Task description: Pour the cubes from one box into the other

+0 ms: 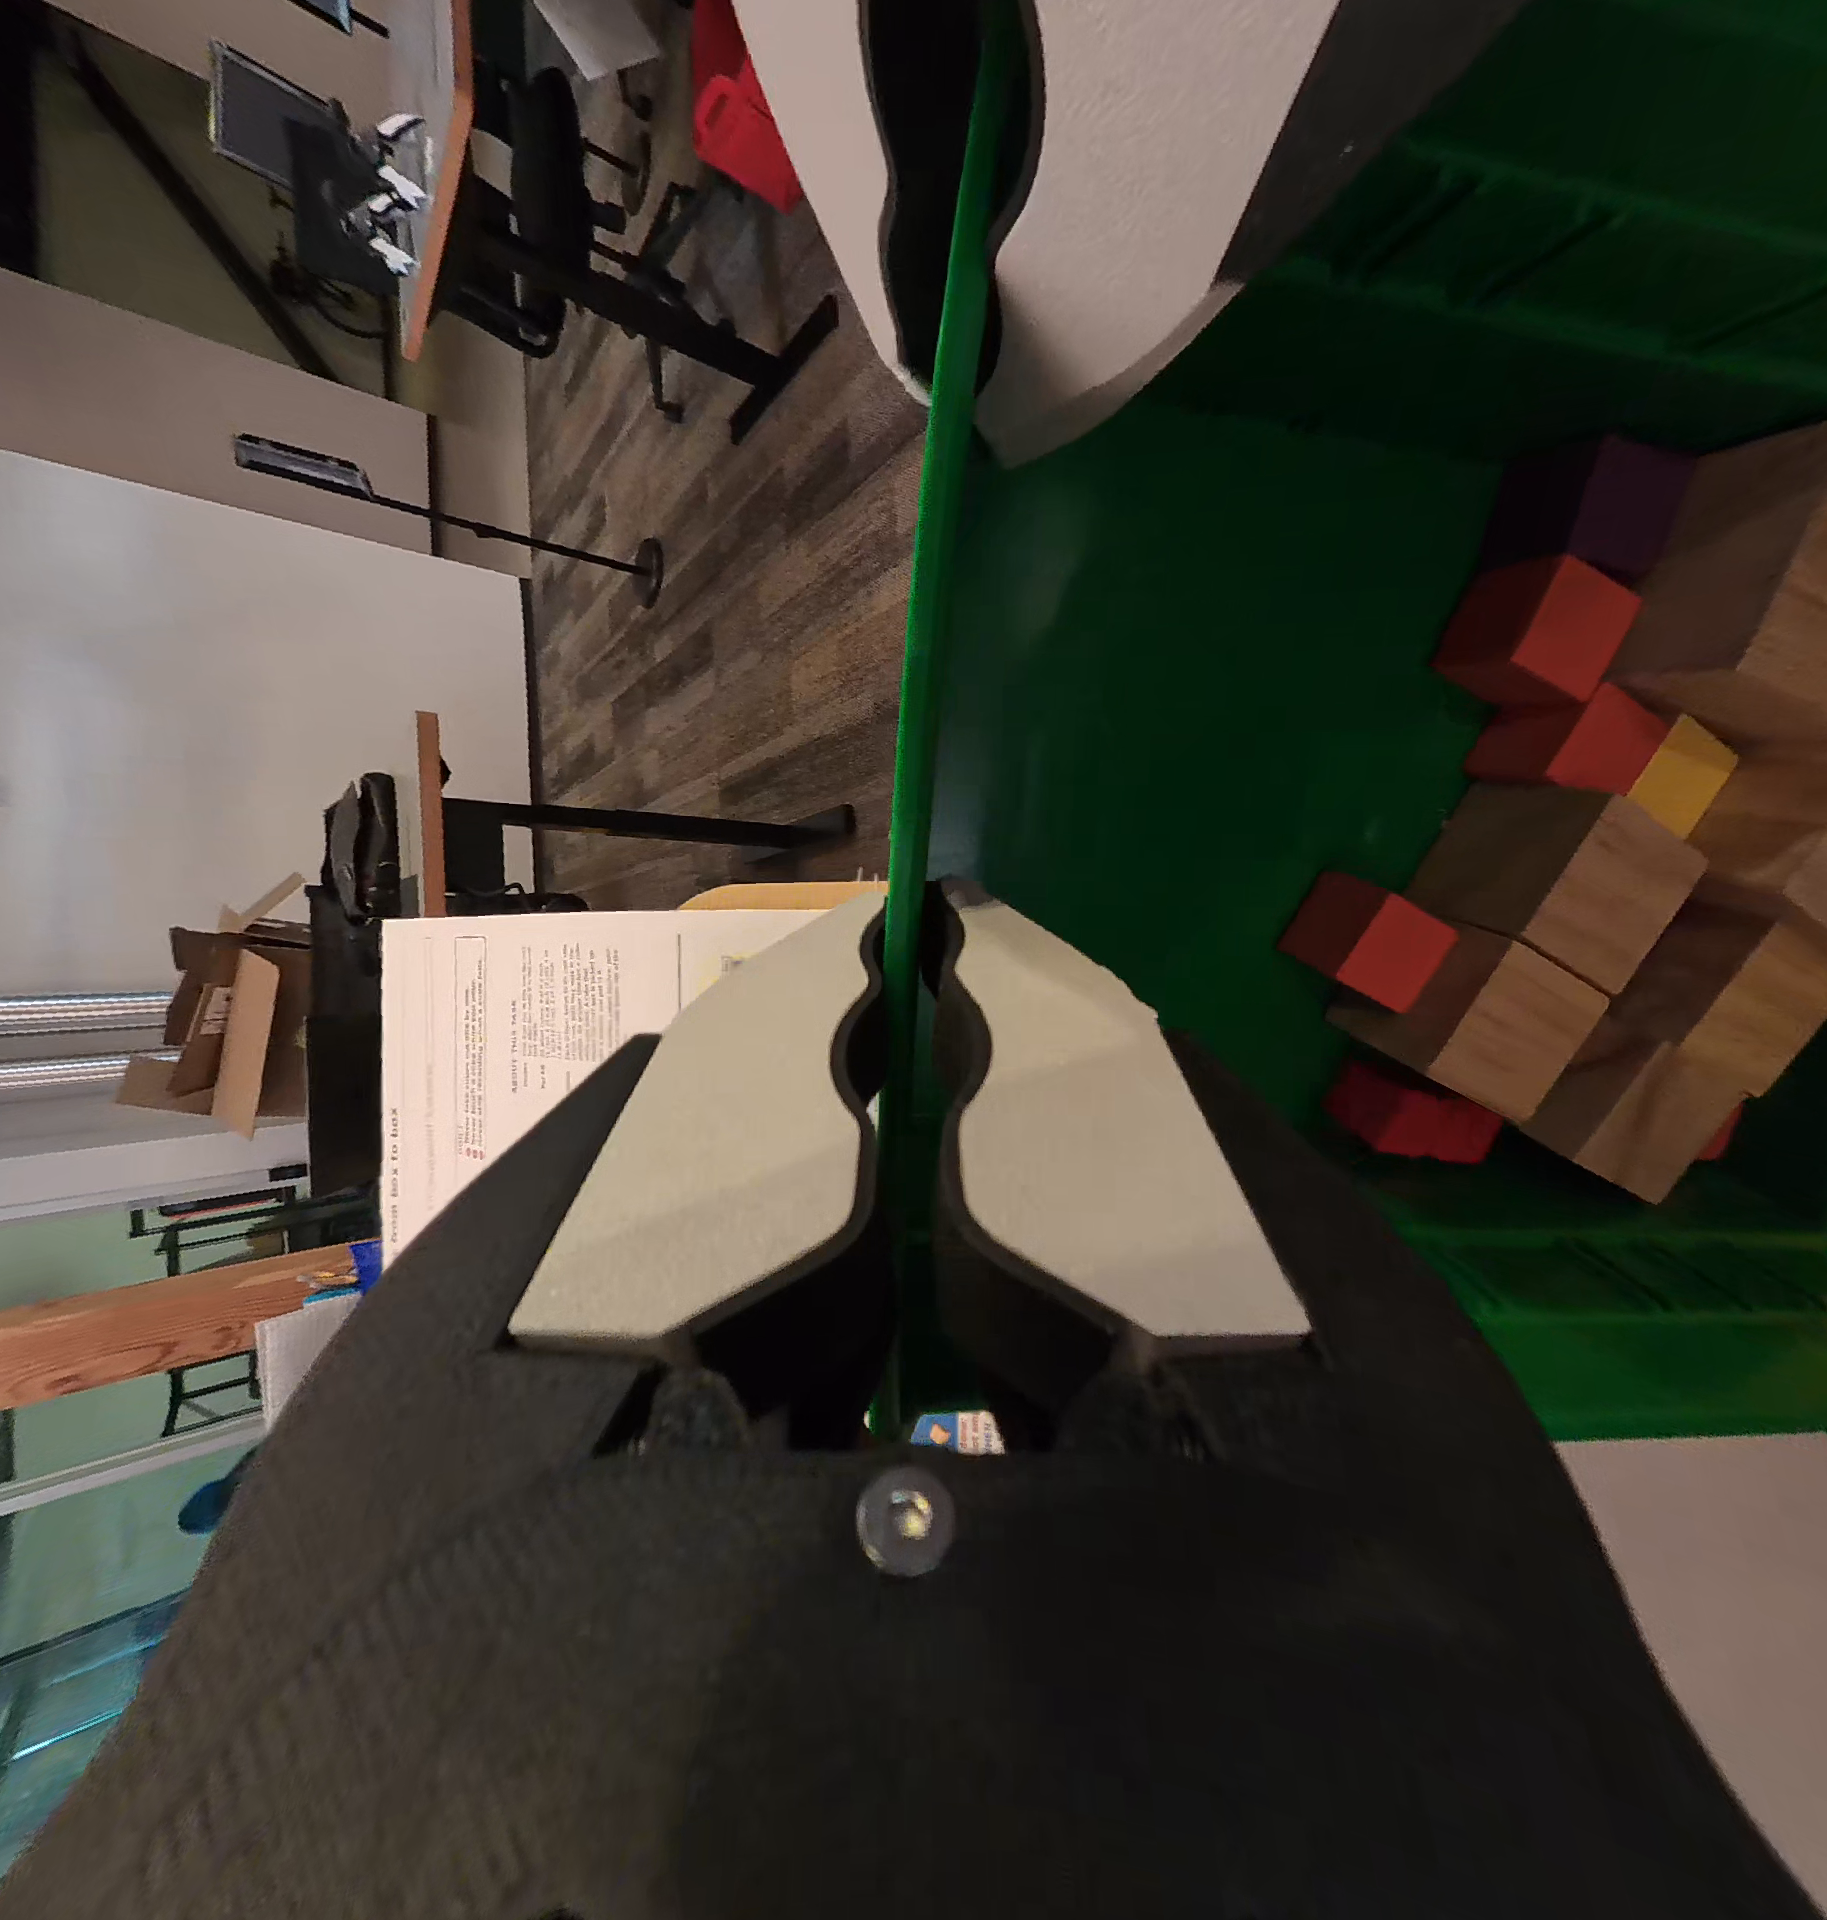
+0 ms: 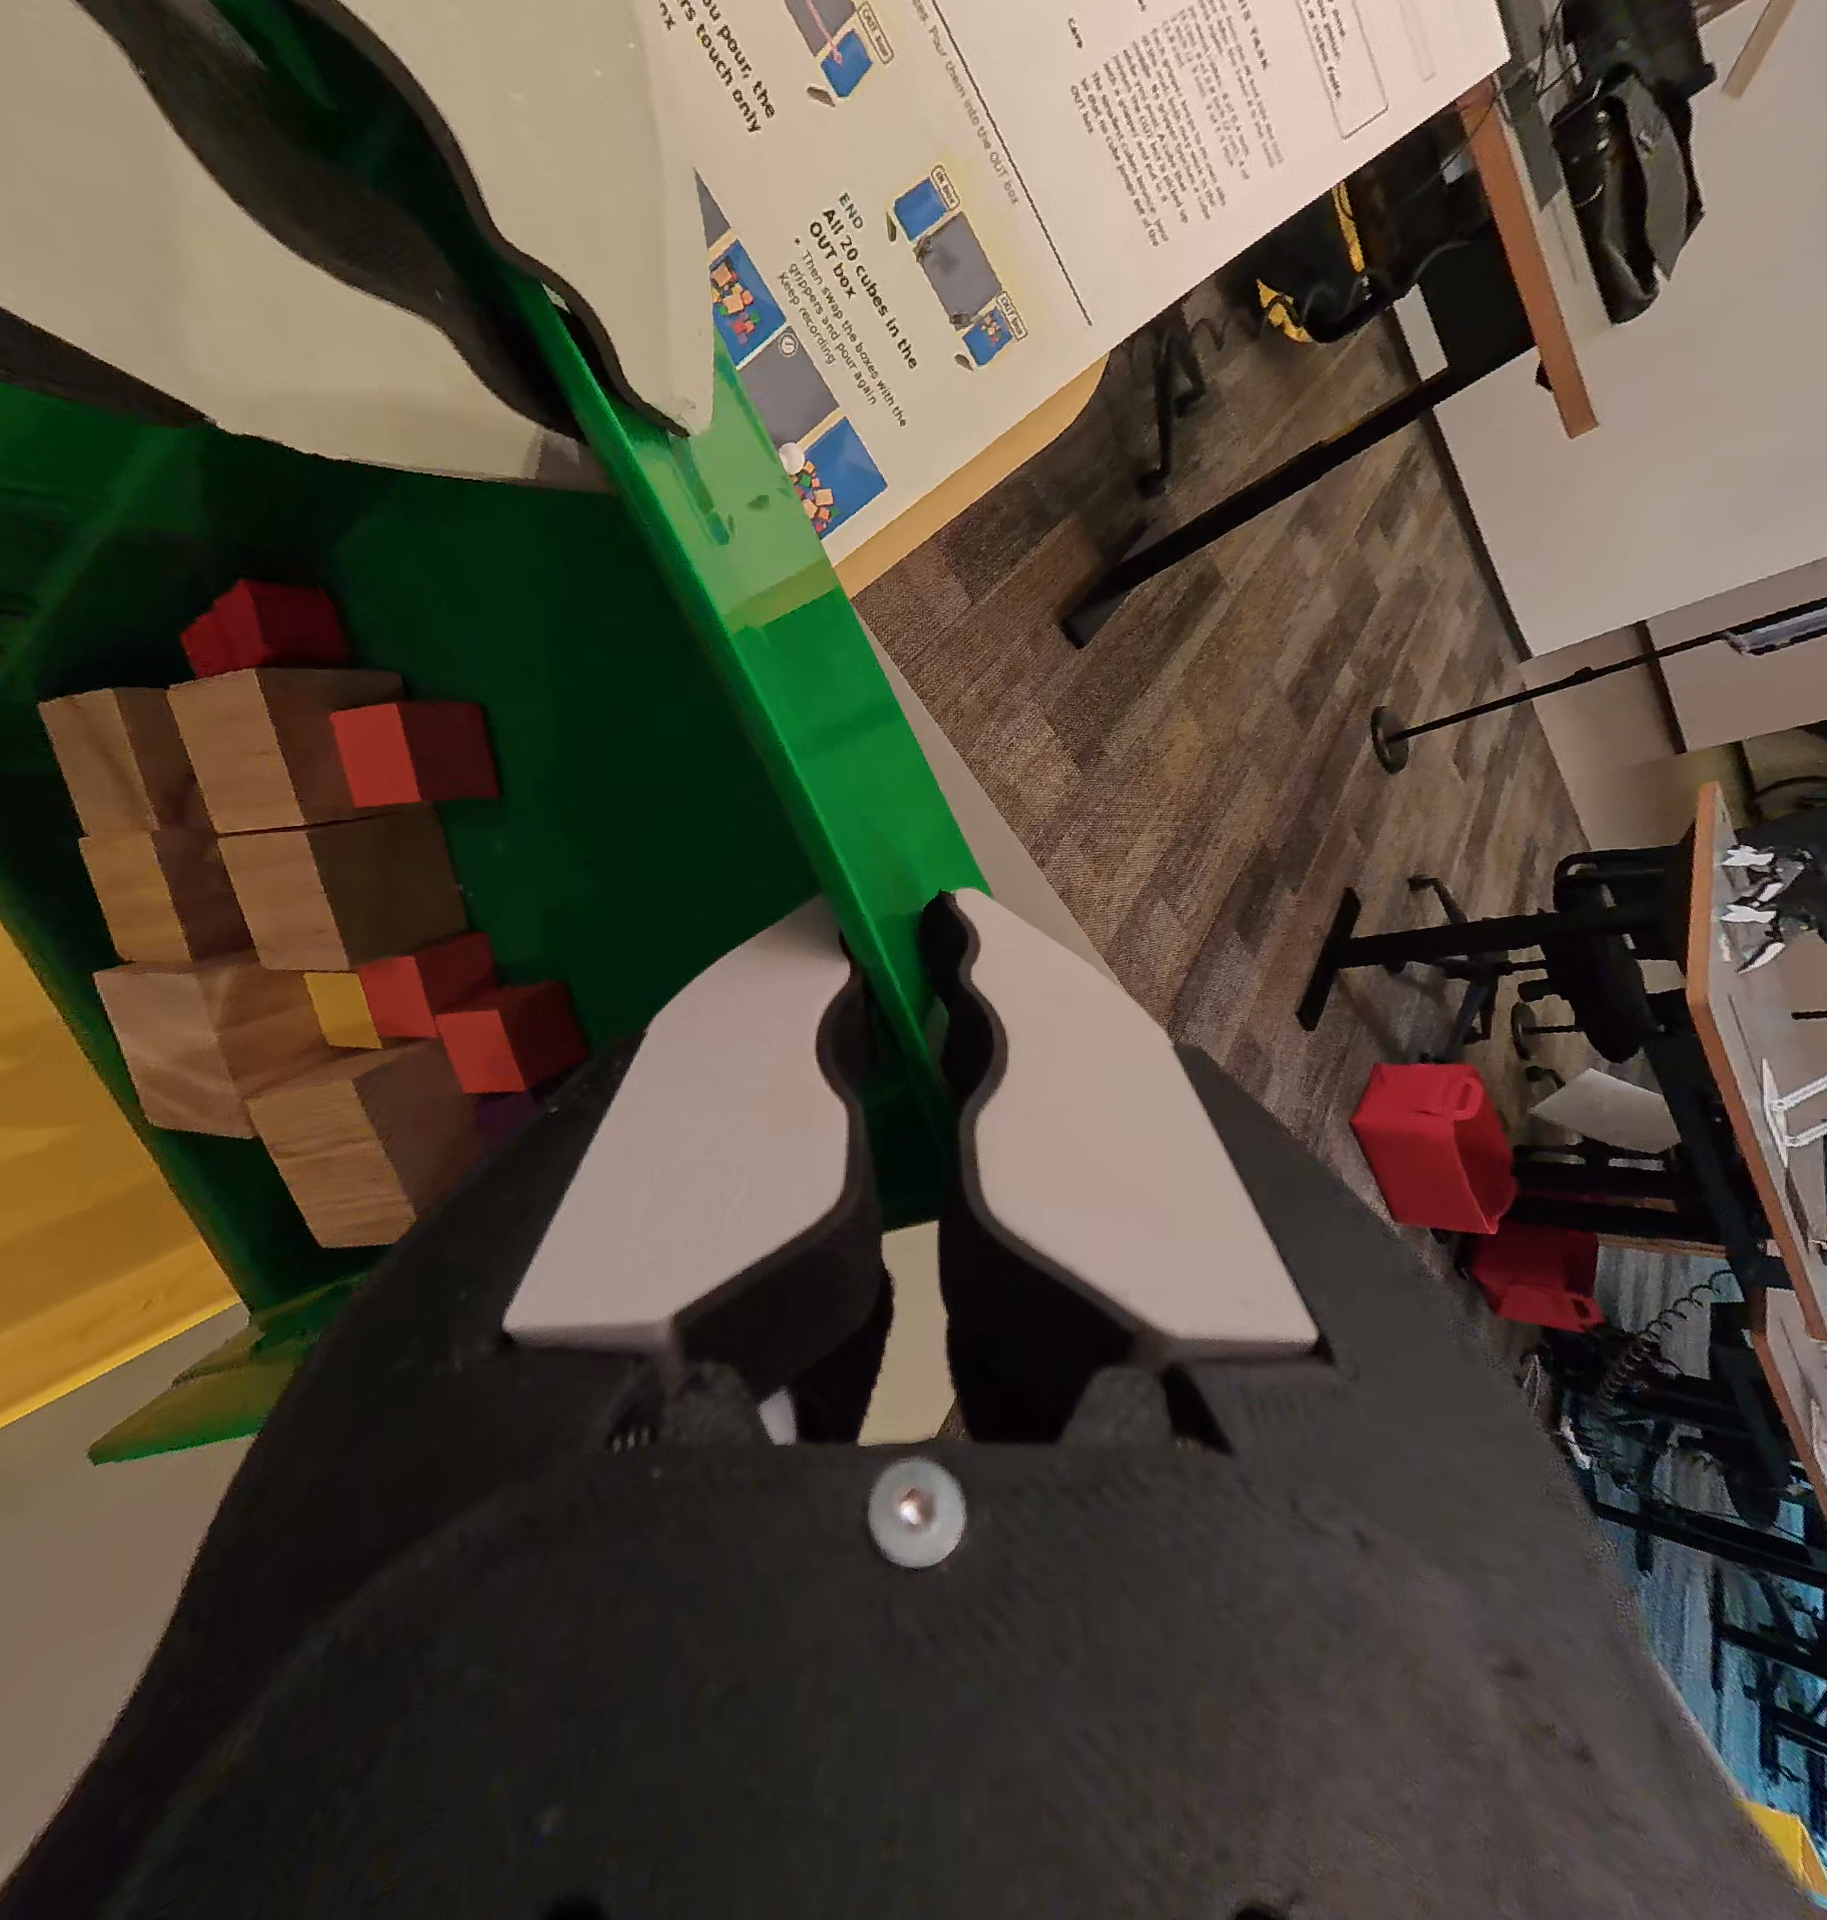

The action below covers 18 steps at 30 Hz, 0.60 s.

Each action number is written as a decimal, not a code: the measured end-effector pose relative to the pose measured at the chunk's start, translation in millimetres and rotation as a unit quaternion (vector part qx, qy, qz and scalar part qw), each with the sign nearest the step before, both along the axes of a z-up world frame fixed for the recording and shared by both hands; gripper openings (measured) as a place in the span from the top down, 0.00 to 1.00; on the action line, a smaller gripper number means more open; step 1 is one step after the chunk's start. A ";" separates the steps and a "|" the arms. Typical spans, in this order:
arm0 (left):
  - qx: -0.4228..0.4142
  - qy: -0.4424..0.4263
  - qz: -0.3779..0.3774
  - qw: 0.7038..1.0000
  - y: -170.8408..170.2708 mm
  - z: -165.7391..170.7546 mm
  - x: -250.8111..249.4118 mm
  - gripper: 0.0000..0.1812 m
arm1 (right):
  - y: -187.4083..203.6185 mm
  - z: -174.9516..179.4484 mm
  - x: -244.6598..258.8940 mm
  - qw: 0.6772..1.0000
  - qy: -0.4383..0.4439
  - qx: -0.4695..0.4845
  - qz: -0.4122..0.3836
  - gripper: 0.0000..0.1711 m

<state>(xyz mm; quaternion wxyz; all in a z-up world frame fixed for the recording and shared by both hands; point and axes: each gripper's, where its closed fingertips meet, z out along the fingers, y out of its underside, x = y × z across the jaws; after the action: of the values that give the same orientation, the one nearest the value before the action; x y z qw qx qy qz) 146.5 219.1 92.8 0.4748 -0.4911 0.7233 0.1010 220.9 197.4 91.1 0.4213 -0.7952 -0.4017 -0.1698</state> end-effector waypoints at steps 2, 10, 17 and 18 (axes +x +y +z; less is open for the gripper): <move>0.006 -0.002 0.001 1.000 -2.8 4.5 0.9 0.98 | -2.5 3.8 1.0 1.000 -0.002 0.006 0.000 0.97; 0.041 -0.015 -0.002 0.999 -6.5 27.8 6.6 0.98 | -6.7 27.5 6.3 0.999 -0.007 0.044 -0.015 0.97; 0.076 -0.021 0.002 0.997 -8.1 30.9 5.9 0.98 | -9.4 30.4 5.3 0.997 -0.018 0.078 -0.024 0.97; 0.078 -0.023 0.003 0.997 -8.9 30.7 5.3 0.98 | -9.9 30.6 4.6 0.996 -0.018 0.082 -0.024 0.97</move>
<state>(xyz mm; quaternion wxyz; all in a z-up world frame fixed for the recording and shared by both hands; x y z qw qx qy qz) 151.8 210.2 123.5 0.5282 -0.4565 0.7007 0.1470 225.5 187.5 121.7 0.4738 -0.7640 -0.3746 -0.2270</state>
